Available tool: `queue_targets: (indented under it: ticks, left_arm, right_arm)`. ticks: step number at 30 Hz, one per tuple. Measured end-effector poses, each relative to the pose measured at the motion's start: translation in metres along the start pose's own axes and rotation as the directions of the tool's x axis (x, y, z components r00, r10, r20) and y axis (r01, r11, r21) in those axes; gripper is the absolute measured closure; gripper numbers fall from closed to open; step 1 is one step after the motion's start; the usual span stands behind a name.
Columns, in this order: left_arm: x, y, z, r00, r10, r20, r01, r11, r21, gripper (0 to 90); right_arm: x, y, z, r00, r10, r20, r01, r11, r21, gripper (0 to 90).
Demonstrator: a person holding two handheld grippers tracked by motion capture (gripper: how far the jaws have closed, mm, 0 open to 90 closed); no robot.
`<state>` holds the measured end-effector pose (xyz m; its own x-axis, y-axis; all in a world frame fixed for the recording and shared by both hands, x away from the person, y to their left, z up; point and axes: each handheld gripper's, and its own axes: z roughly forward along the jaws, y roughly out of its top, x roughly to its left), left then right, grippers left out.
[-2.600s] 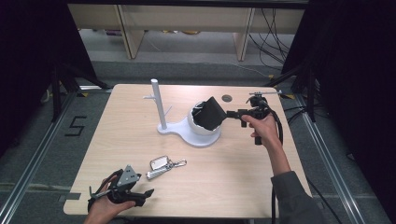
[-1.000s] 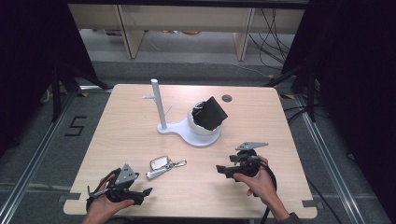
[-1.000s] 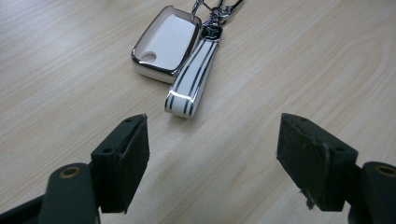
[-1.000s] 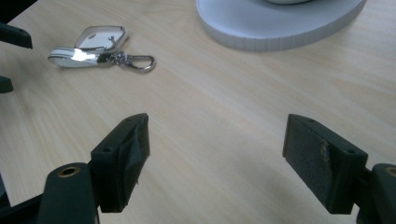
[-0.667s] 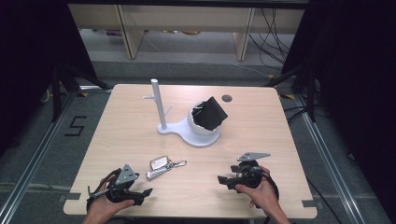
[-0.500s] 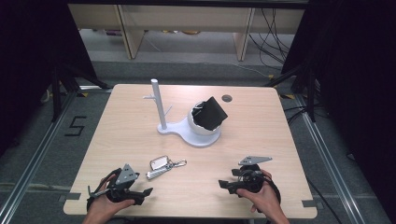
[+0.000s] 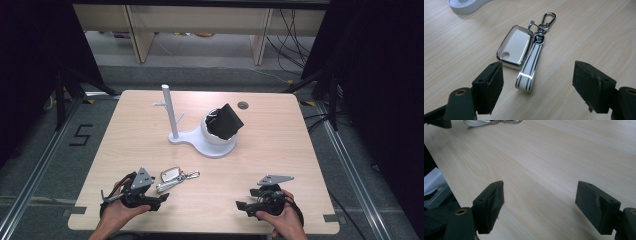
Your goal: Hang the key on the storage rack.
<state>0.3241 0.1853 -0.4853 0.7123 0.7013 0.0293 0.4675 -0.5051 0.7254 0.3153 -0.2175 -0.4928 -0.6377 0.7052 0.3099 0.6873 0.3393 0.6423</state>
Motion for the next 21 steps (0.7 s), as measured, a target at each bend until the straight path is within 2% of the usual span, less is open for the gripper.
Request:
queue_targets:
  ticks: [1,3,4,5,6,8,9,12,13,15,18,19,20,21]
  left_arm:
    - [0.001,0.003,0.002,0.9999,0.009,0.004,-0.009,0.9999,0.005,24.7]
    - [0.002,0.01,0.007,0.9997,0.022,0.011,-0.022,0.9997,0.008,24.8]
    - [0.003,0.014,0.01,0.9994,0.022,0.027,-0.022,0.9998,0.0,25.2]
    - [0.003,0.018,0.013,0.9991,0.018,0.038,-0.018,0.9998,-0.006,25.6]
    - [0.004,0.021,0.016,0.9988,0.023,0.044,-0.023,0.9997,-0.007,26.0]
    - [0.004,0.029,0.021,0.9979,0.049,0.042,-0.05,0.9987,0.006,27.9]
    - [0.005,0.034,0.025,0.9966,0.063,0.052,-0.064,0.9978,0.016,28.2]
    - [0.004,0.043,0.032,0.9934,0.094,0.065,-0.097,0.9944,0.041,28.9]
    - [0.004,0.046,0.035,0.9905,0.119,0.069,-0.123,0.9909,0.055,30.1]
    - [0.004,0.052,0.04,0.9875,0.136,0.08,-0.142,0.987,0.075,30.9]
    - [0.005,0.06,0.048,0.9803,0.168,0.103,-0.181,0.9751,0.128,31.1]
    - [0.005,0.063,0.05,0.9806,0.168,0.102,-0.181,0.9733,0.141,31.3]
    - [0.005,0.065,0.053,0.9785,0.177,0.105,-0.192,0.9698,0.151,32.0]
    - [0.004,0.067,0.055,0.9766,0.185,0.111,-0.201,0.9667,0.159,33.3]
  right_arm:
    - [0.003,-0.001,0.001,0.9995,0.031,-0.009,-0.031,1.0,0.004,24.4]
    - [0.001,-0.002,0.001,1.0,-0.002,0.002,0.002,1.0,0.009,24.4]
    - [0.003,-0.002,0.001,0.9999,0.011,-0.003,-0.011,1.0,0.016,24.5]
    - [0.002,-0.002,0.001,1.0,-0.001,0.0,0.001,1.0,0.012,24.6]
    - [0.005,-0.003,0.0,0.9994,0.034,-0.007,-0.034,0.999,0.025,24.6]
    - [0.004,-0.003,0.0,0.9997,0.025,-0.004,-0.025,1.0,0.016,24.8]
    - [0.001,-0.002,0.0,1.0,-0.006,0.002,0.006,1.0,0.006,24.9]
    - [0.001,-0.003,0.0,1.0,-0.005,-0.008,0.005,1.0,0.009,25.0]
    - [0.001,-0.002,0.0,0.9999,-0.007,-0.011,0.007,1.0,0.011,25.0]
    - [0.002,-0.002,0.0,0.9999,0.005,-0.012,-0.005,1.0,0.016,25.0]
    - [0.002,-0.003,0.001,0.9999,-0.005,-0.014,0.005,1.0,0.014,25.1]
    - [0.001,-0.002,0.001,0.9999,-0.005,-0.015,0.005,1.0,0.012,25.1]
    - [0.004,-0.003,0.0,0.9993,0.029,-0.025,-0.029,0.999,0.021,25.1]
    - [0.003,-0.003,0.0,0.9994,0.026,-0.023,-0.026,0.999,0.02,25.1]
